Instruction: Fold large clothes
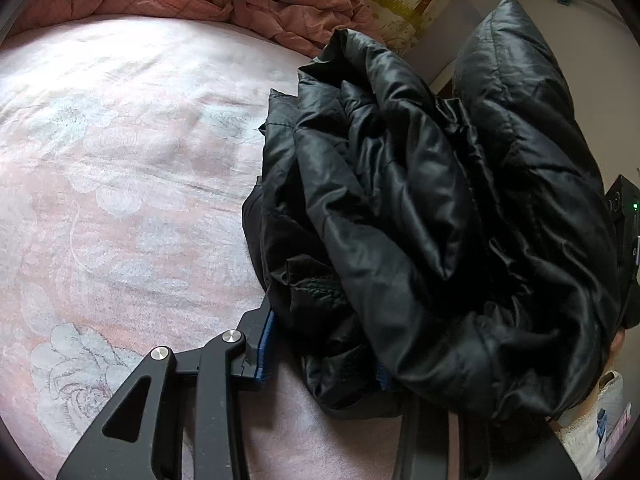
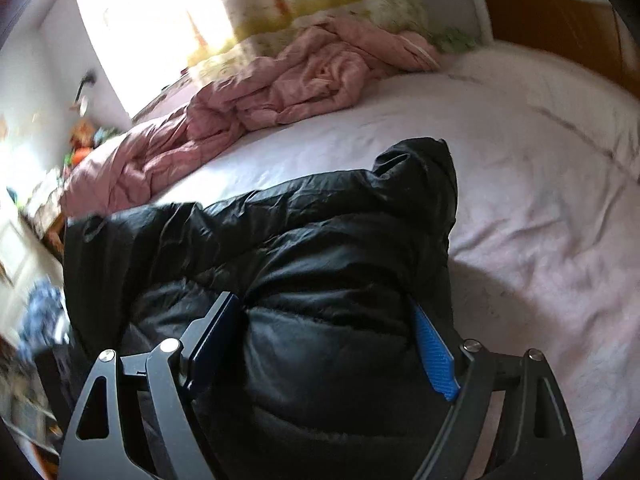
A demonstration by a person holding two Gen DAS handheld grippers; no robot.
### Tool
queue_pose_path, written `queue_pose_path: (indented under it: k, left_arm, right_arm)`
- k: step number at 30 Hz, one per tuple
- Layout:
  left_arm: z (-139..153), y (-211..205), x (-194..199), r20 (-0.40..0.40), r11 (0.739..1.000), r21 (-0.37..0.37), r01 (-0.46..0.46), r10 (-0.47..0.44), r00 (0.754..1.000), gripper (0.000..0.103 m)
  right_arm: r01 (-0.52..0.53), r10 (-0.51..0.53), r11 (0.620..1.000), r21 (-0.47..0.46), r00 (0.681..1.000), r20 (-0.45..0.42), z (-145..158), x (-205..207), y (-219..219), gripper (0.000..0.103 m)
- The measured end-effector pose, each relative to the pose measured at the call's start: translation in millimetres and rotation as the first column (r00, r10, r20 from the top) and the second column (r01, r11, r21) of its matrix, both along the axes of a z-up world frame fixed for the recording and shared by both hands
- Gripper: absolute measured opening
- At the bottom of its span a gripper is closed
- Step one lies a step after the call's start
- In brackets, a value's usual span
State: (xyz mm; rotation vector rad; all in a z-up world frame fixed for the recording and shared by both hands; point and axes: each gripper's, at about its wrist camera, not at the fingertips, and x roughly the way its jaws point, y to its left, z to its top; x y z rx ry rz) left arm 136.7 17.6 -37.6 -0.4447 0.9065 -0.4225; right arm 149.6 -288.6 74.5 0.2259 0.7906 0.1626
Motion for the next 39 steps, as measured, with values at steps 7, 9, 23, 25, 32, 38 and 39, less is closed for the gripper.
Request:
queue_pose_path:
  k: [7, 9, 23, 25, 32, 38, 39]
  left_arm:
    - [7, 0, -12, 0.033, 1.0, -0.011, 0.029, -0.029, 0.999, 0.041]
    - [14, 1, -17, 0.06, 0.999, -0.003, 0.038, -0.037, 0.997, 0.045]
    - [102, 40, -67, 0.414, 0.988, 0.062, -0.144, 0.106, 0.904, 0.066]
    - [115, 40, -76, 0.457, 0.987, 0.067, -0.146, 0.1, 0.884, 0.069]
    - [149, 13, -91, 0.516, 0.996, 0.026, -0.086, 0.06, 0.854, 0.093]
    - [159, -24, -58, 0.46, 0.977, 0.138, -0.162, 0.082, 0.884, 0.094]
    - [156, -31, -50, 0.439, 0.976, 0.159, -0.152, 0.068, 0.896, 0.094]
  right_arm:
    - [-0.003, 0.004, 0.998, -0.055, 1.0, 0.004, -2, -7, 2, 0.086]
    - [0.002, -0.001, 0.998, -0.062, 1.0, 0.009, -4, -4, 1, 0.086]
    - [0.046, -0.024, 0.988, -0.15, 0.989, 0.145, -10, -44, 6, 0.086]
    - [0.029, -0.005, 0.986, -0.162, 0.989, 0.148, -9, -48, 8, 0.086]
    - [0.003, 0.029, 0.98, -0.199, 0.987, 0.16, -7, -55, 18, 0.086]
    - [-0.02, 0.065, 0.969, -0.247, 0.983, 0.174, -8, -59, 24, 0.086]
    - [-0.023, 0.067, 0.969, -0.246, 0.983, 0.174, -8, -59, 24, 0.086]
